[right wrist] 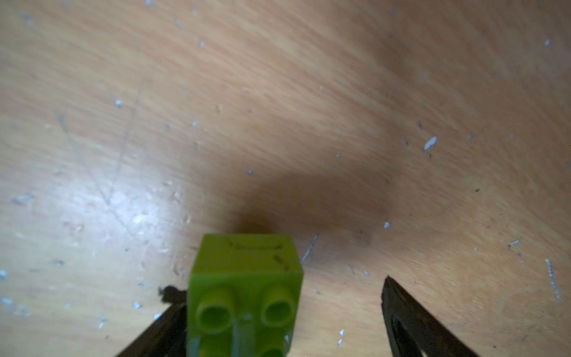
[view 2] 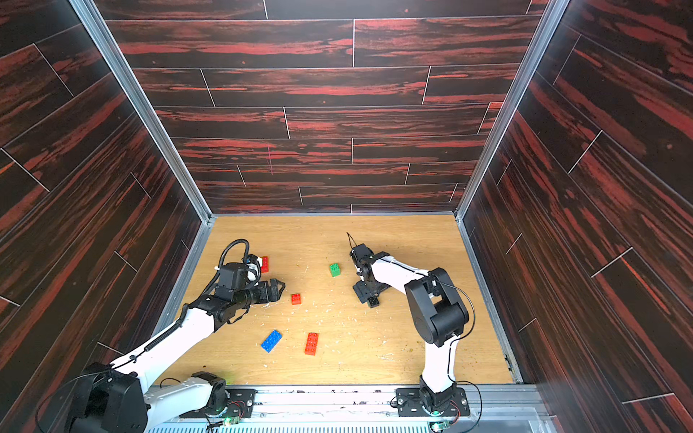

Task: Assemble a carrot with lego
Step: Adjust the lego brick at the center of the board.

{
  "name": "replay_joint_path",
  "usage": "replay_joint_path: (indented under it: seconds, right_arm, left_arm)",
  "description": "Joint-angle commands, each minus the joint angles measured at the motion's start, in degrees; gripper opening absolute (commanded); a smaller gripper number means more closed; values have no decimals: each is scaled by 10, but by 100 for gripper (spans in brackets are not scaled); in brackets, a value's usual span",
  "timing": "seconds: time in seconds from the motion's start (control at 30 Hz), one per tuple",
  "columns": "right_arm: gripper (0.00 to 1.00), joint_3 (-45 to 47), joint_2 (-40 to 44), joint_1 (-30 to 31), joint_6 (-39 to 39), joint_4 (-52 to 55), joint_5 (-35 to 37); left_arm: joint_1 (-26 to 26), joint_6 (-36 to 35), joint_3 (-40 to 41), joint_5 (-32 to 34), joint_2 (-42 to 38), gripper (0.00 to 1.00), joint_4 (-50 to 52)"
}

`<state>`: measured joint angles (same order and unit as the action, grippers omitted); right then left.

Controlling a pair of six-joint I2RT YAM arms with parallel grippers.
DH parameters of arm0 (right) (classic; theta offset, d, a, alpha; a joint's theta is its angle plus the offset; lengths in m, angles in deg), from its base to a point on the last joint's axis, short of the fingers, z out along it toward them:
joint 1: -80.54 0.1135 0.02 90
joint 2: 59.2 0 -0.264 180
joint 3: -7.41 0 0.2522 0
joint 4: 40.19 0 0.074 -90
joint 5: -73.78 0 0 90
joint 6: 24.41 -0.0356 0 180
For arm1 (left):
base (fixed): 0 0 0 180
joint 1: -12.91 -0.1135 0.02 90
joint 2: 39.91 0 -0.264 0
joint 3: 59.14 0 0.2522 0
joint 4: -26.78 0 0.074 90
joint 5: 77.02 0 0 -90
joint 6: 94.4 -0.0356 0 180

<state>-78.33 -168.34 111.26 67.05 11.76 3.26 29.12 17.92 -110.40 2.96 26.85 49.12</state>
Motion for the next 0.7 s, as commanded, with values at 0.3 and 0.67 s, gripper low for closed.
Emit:
replay_joint_path:
  seconds: [0.3, 0.67]
  right_arm:
    - [90, -22, 59, 23, -85, 58, -107]
    - [90, -39, 122, 42, -159, 78, -172]
  left_arm:
    - [5, 118, -1, 81, -46, 90, 126]
    - [-20, 85, -181, 190, 101, 90, 236]
